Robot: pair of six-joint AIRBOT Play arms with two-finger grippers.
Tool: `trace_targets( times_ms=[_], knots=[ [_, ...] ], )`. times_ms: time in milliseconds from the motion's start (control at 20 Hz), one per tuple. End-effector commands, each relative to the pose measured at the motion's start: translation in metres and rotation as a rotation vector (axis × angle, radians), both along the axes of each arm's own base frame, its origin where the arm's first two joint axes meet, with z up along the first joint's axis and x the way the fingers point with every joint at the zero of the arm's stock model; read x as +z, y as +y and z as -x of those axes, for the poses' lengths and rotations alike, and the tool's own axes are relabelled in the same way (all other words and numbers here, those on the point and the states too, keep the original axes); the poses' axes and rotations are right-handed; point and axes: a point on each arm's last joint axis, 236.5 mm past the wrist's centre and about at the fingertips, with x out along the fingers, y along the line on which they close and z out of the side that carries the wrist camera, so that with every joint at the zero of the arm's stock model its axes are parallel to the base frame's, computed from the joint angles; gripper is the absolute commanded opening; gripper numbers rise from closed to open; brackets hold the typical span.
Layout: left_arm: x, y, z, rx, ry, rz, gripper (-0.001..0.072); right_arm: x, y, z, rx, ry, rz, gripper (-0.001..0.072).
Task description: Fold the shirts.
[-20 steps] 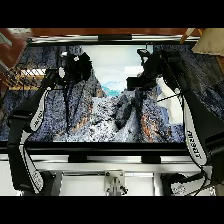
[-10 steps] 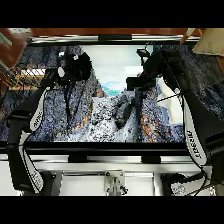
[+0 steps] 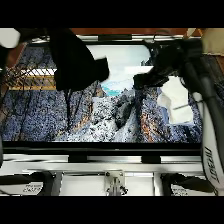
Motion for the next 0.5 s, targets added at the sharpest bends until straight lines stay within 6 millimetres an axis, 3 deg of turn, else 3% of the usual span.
trace_targets(
  times_ms=[0,50,150,250,350,400,450],
  knots=[
    [0.084,-0.033,0.121,-0.156,-0.090,0.004,0.0032,0.082,-0.041,0.041,-0.078,-0.172,0.038,0.0627],
    [0.077,-0.049,0.148,-0.216,-0.048,-0.011,0.0032,0.105,-0.055,0.056,-0.109,-0.226,0.045,0.0627],
    [0.037,-0.083,0.185,-0.325,0.085,-0.050,0.0033,0.141,-0.077,0.079,-0.156,-0.326,0.049,0.0627],
    [-0.023,-0.121,0.205,-0.402,0.234,-0.074,0.0033,0.163,-0.088,0.096,-0.192,-0.386,0.029,0.0627],
    [-0.091,-0.153,0.214,-0.437,0.357,-0.092,0.0036,0.168,-0.090,0.108,-0.220,-0.382,0.004,0.0627],
    [-0.124,-0.165,0.216,-0.441,0.414,-0.095,0.0217,0.163,-0.090,0.113,-0.220,-0.353,0.007,0.0627],
    [-0.151,-0.172,0.218,-0.433,0.476,-0.088,0.0695,0.154,-0.092,0.114,-0.221,-0.318,0.025,0.0627]
  ],
)
